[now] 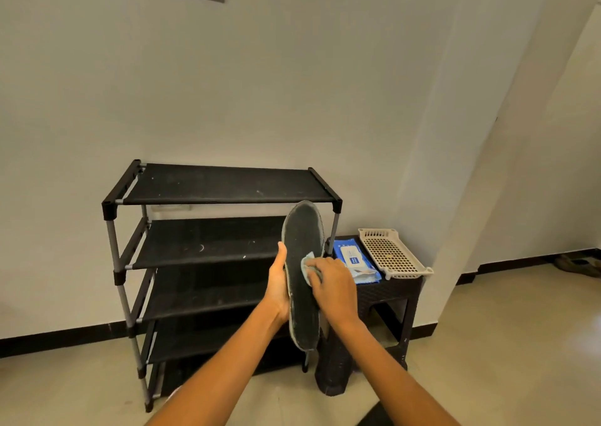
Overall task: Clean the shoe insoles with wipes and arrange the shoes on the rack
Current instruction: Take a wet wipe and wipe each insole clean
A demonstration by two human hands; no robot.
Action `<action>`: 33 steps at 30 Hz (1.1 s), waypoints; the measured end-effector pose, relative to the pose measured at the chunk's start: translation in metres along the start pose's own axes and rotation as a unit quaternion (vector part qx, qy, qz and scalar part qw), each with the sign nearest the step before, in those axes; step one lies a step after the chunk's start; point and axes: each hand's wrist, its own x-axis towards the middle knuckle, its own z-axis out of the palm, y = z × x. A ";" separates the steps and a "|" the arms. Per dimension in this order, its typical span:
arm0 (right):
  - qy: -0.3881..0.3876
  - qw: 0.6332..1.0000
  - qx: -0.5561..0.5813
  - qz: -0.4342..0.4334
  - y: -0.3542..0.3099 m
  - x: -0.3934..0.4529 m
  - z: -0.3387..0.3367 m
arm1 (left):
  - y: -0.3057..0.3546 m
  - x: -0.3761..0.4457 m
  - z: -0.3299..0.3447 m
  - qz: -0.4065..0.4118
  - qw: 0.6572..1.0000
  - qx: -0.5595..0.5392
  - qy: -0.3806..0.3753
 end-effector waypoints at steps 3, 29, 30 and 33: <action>-0.048 0.995 0.049 -0.073 -0.017 -0.024 0.005 | 0.006 0.005 -0.010 -0.008 0.998 -0.065 0.001; -0.048 0.999 0.012 -0.022 0.013 -0.007 0.002 | -0.016 0.007 -0.011 -0.014 0.997 -0.062 -0.045; -0.038 0.999 0.003 0.023 0.013 -0.003 0.001 | -0.018 0.005 -0.008 -0.013 0.998 -0.051 -0.041; -0.027 0.995 0.073 0.057 -0.001 -0.007 0.006 | -0.015 0.008 -0.003 -0.028 0.997 -0.065 -0.036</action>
